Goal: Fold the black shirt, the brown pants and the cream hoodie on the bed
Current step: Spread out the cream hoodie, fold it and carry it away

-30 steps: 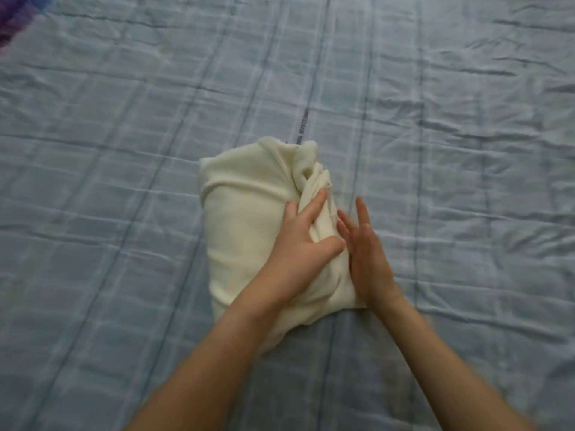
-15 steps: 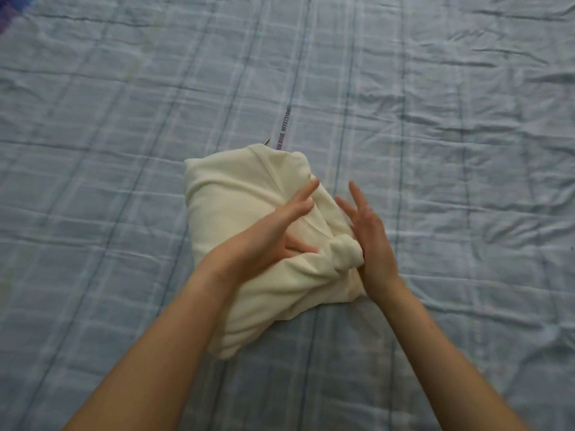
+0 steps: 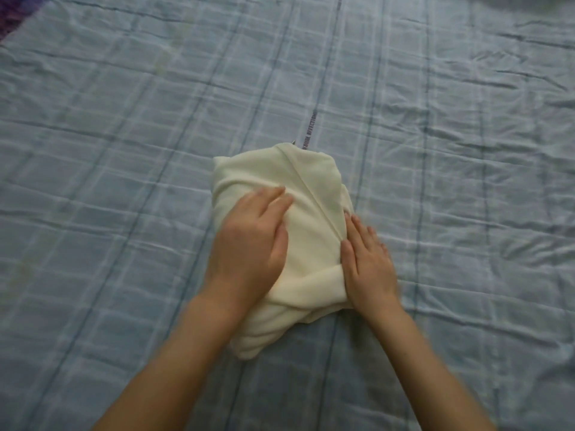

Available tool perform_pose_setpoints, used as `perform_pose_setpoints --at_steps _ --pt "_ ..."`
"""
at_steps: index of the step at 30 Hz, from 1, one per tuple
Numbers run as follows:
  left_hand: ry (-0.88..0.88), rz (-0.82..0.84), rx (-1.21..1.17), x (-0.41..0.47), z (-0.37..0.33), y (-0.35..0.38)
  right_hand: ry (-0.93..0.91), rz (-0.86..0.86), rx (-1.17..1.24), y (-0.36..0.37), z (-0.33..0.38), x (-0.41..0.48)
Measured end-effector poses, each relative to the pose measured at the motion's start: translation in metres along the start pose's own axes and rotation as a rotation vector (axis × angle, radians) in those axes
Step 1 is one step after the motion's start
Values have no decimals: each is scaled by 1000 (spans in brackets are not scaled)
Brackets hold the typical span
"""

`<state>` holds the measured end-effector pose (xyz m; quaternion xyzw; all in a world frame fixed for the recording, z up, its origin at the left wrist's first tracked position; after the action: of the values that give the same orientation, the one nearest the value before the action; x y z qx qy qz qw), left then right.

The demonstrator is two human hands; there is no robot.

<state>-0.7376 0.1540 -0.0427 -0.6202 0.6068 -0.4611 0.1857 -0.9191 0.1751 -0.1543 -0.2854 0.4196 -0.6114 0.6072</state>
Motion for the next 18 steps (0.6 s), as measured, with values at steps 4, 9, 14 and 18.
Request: perform_pose_setpoints --at_steps 4,9,14,18 --pt "-214 322 343 -23 46 27 8 -49 -86 -16 6 3" --pt "-170 313 355 -30 53 42 -331 -271 -50 -45 90 12" --pt "-110 274 334 -45 43 54 -195 -19 -113 16 72 33" --pt "-55 251 329 -66 61 80 -220 -99 26 41 52 30"
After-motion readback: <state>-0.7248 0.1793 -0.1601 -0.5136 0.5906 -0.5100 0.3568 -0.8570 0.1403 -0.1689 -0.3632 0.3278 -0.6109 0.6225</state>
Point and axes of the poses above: each hand's wrist, its own x-axis towards the middle knuckle, its own y-axis out of the palm, z = x × y, the point moved 10 cm from there along x, towards the middle knuckle, and after that the axes turned 6 degrees about -z, right-handed, at the moved point
